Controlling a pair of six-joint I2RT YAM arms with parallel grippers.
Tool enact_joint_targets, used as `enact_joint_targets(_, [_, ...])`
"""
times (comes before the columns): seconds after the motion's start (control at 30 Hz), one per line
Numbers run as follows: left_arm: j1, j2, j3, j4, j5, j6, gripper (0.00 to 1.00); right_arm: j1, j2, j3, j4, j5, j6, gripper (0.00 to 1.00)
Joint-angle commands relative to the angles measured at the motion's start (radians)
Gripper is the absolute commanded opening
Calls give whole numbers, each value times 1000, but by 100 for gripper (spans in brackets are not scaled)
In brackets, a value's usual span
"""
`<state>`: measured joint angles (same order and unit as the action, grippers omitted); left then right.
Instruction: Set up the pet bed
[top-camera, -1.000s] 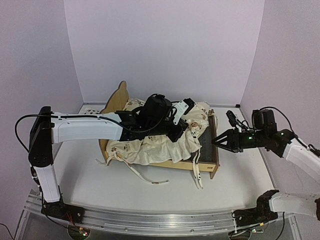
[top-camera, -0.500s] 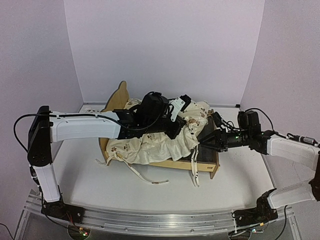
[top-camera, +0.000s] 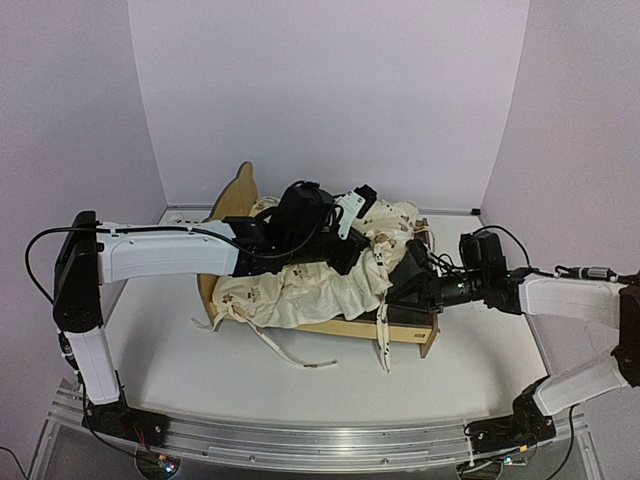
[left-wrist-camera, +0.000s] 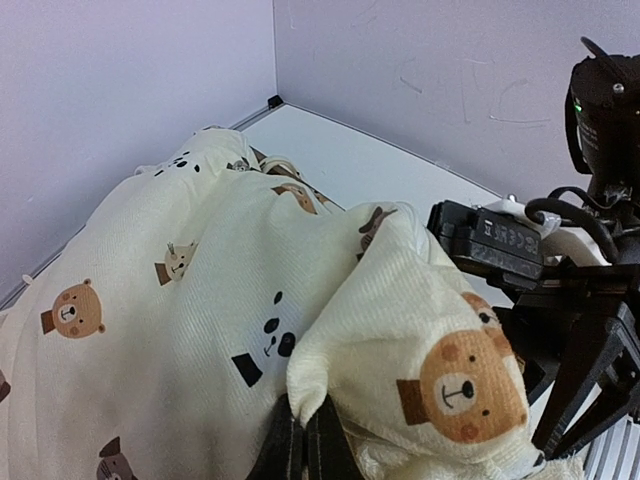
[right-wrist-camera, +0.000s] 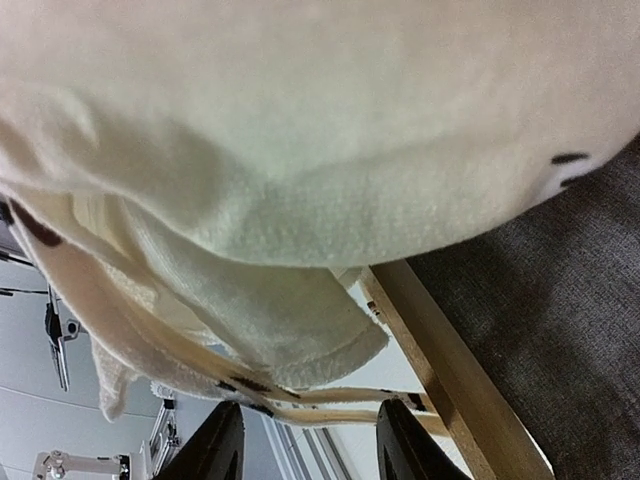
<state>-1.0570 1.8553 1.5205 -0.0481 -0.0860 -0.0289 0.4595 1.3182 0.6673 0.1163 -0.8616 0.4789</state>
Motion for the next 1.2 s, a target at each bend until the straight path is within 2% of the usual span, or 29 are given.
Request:
enact_joint_targets(0.0, [25,-50,21,16,-49,-24,0,23,-30,-28,55,-24,-22,47])
enact_joint_targets(0.2, [27,-33,40,6,-39,-31,0,48,-33,-50,71,17,-30,45])
enact_joint_targets(0.53, [26,-31,43,2,-29,-38,0,93,0,-30,70,96,-40,35])
enact_joint_targets(0.77, [26,-31,46,0,-24,-40,0,113,-10,-25,33,224,-76,35])
enact_joint_targets(1.0, [26,-27,44,1,-24,-39,0,149,-32,-19,-25,338,-115,20])
enact_joint_targets(1.17, [26,-24,46,4,-23,-38,0,174,-4,-3,-38,385,-125,14])
